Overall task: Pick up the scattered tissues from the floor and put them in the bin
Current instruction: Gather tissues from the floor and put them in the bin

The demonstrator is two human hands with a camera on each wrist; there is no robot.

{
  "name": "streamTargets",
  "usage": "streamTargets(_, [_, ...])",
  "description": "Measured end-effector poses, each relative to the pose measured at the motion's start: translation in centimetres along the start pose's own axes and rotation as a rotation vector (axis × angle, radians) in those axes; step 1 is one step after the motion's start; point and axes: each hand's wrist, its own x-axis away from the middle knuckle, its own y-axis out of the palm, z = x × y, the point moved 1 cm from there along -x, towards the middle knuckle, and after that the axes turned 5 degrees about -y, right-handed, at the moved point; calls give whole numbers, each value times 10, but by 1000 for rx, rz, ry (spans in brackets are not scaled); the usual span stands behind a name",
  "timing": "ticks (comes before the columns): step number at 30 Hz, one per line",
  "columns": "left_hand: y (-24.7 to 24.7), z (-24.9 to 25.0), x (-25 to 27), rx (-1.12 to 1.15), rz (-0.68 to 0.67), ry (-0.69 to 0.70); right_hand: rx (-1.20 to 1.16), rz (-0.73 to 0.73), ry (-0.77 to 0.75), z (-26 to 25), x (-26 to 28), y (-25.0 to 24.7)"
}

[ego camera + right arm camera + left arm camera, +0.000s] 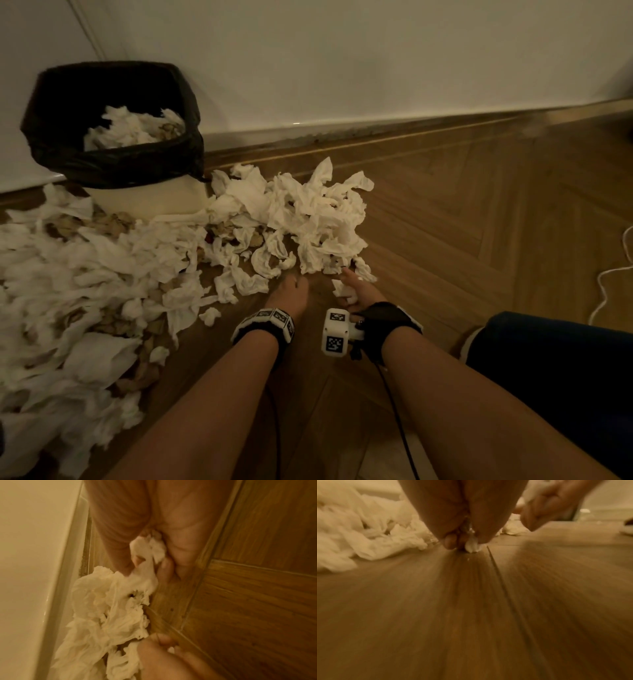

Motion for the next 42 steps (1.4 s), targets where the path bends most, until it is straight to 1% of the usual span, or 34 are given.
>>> streamTargets(1, [-1,-2,5,35,10,7,-6,-36,10,-4,4,4])
streamTargets(3, [-1,-11,10,16,54,14,-80,-103,35,-10,10,12])
streamTargets(6, [-13,-22,18,71,84,-21,-88,-222,-15,-24,23,25])
streamTargets(8, [-30,-24,25,198,88,-73,-108,-254,-49,-36,33,35])
streamTargets(11, [-56,-28,35,444,133,-94,-240,-223,-28,-55,50,52])
streamTargets(13, [-74,-32,46,538,226,-49,-323,-210,-26,-64,61,63])
streamTargets(16, [-105,-37,60,612,370,-9,-315,-188,-95,-80,76,81])
streamTargets(19, [-143,-47,72,763,522,4,-342,-218,-146,-101,90,104])
streamTargets(20, [-155,-52,77,745,598,17,-328,-238,-164,-109,94,113])
streamTargets(21, [-167,-57,82,679,660,47,-310,-242,-180,-118,97,123])
streamTargets(23, [-189,-70,94,611,763,85,-191,-175,-257,-136,102,144])
streamTargets(25, [-210,-84,106,587,856,89,2,-131,-398,-152,105,167])
streamTargets(26, [-220,-91,108,594,884,80,63,-156,-465,-158,106,179])
streamTargets(28, [-236,-106,111,625,918,23,109,-223,-551,-168,107,199])
streamTargets(30, [-250,-120,112,614,916,-10,135,-223,-658,-181,106,215])
streamTargets(31, [-257,-126,111,637,926,-16,168,-198,-713,-188,105,222])
streamTargets(33, [-271,-136,110,624,930,-22,286,-94,-799,-205,99,234])
streamTargets(34, [-279,-139,111,606,928,-34,331,-40,-820,-212,97,239])
streamTargets(36, [-294,-146,107,604,938,-12,455,51,-860,-224,90,246])
streamTargets(37, [-300,-149,104,593,950,2,512,67,-864,-228,86,251])
streamTargets(40, [-314,-154,89,545,992,10,592,49,-868,-229,73,265])
streamTargets(42, [-318,-154,77,509,974,-9,613,45,-874,-226,66,271])
